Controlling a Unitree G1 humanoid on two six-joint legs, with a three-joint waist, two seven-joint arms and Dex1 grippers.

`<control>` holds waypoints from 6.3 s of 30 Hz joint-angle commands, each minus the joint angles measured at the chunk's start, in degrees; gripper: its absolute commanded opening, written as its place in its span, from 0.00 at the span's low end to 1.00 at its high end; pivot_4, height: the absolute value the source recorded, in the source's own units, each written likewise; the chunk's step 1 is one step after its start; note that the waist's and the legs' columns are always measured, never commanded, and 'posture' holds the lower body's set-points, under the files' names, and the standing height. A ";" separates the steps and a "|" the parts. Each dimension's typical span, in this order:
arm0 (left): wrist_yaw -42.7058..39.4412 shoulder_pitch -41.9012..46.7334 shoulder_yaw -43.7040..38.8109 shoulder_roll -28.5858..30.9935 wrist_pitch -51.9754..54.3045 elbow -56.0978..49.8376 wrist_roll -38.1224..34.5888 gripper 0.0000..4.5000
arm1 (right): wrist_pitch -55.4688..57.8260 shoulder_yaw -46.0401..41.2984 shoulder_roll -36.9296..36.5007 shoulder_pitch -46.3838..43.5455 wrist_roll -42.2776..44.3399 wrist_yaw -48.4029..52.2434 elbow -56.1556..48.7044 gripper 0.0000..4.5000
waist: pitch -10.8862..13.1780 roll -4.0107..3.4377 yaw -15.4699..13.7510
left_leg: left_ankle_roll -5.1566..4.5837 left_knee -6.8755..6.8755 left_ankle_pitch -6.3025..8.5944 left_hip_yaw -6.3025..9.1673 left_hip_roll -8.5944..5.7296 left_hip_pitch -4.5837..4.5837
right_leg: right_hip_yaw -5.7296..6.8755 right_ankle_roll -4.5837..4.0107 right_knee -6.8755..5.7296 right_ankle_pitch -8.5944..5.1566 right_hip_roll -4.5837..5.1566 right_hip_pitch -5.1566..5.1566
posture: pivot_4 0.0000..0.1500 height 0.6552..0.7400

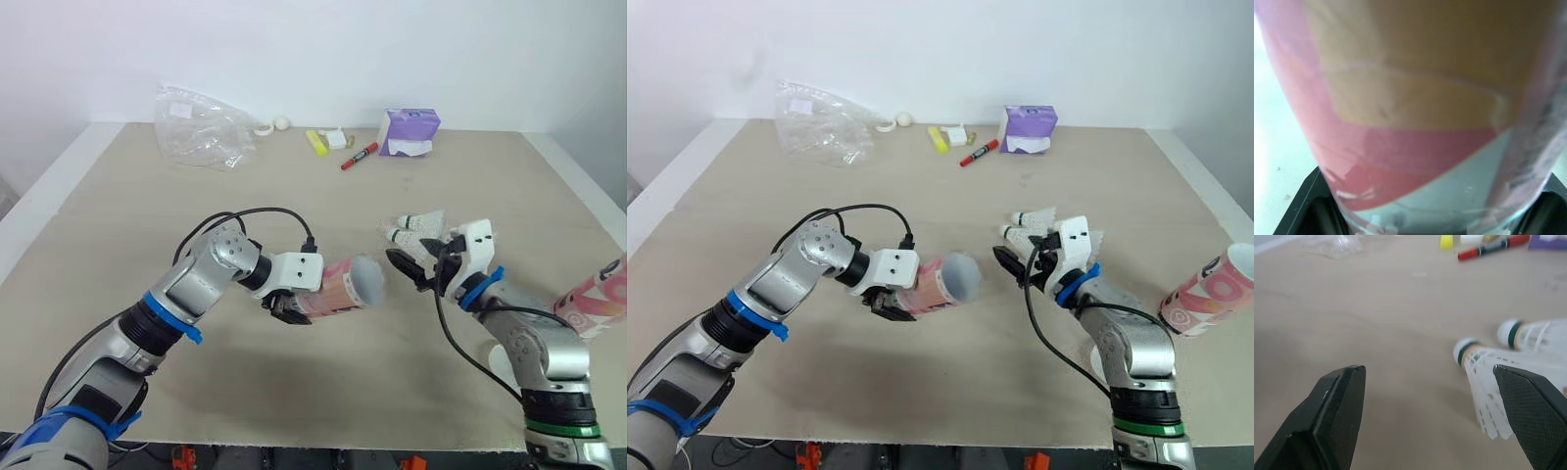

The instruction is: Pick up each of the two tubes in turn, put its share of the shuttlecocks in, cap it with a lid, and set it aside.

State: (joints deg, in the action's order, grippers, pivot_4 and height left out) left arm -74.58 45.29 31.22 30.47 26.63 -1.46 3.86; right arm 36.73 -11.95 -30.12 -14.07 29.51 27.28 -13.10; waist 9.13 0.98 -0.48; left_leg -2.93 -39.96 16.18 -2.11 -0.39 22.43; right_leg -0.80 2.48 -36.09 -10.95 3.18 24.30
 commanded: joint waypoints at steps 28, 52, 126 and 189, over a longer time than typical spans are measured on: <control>1.73 -2.05 0.96 0.20 0.53 0.23 1.39 0.73 | 0.09 -0.51 4.93 -10.09 -1.14 -0.35 15.03 1.00 | -0.01 -0.02 0.10 | -0.11 0.00 -0.07 -0.07 -0.03 -0.03 | -0.09 0.23 0.00 -0.14 0.03 -0.01 | 1.00 1.00; 2.12 -2.85 0.75 -0.17 0.42 1.22 1.13 0.72 | -11.36 -1.78 -12.34 -5.32 -5.09 15.29 -5.01 0.01 | 0.00 -0.11 -0.04 | -0.13 0.00 -0.07 -0.07 -0.13 0.01 | -0.08 0.37 0.06 -0.17 0.15 -0.02 | 1.00 1.00; 3.66 -3.18 1.94 -1.00 7.78 -0.44 -0.82 0.72 | -3.42 -8.58 -7.57 -5.31 -3.83 1.25 21.85 0.99 | -0.13 -0.27 -0.03 | -0.25 0.09 -0.02 -0.02 -0.22 0.00 | -0.17 0.37 0.10 -0.31 0.18 -0.08 | 1.00 1.00; 3.92 -3.23 1.99 -0.94 7.49 0.81 -0.71 0.72 | -22.26 3.70 -30.19 -0.85 -5.49 33.27 -22.69 0.23 | -0.19 0.19 -0.16 | -0.24 0.17 0.01 0.11 -0.23 -0.08 | 0.05 0.36 0.19 -0.44 0.30 -0.18 | 1.00 1.00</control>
State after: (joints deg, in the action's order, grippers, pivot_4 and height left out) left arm -70.84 43.41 30.89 29.06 32.68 -2.54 1.78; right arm 13.62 -6.83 -60.54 -13.99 22.53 61.02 -34.66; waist 8.93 1.17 -0.63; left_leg -3.17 -39.79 16.19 -1.99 -0.62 22.35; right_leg -0.74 2.84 -35.90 -11.39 3.49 24.12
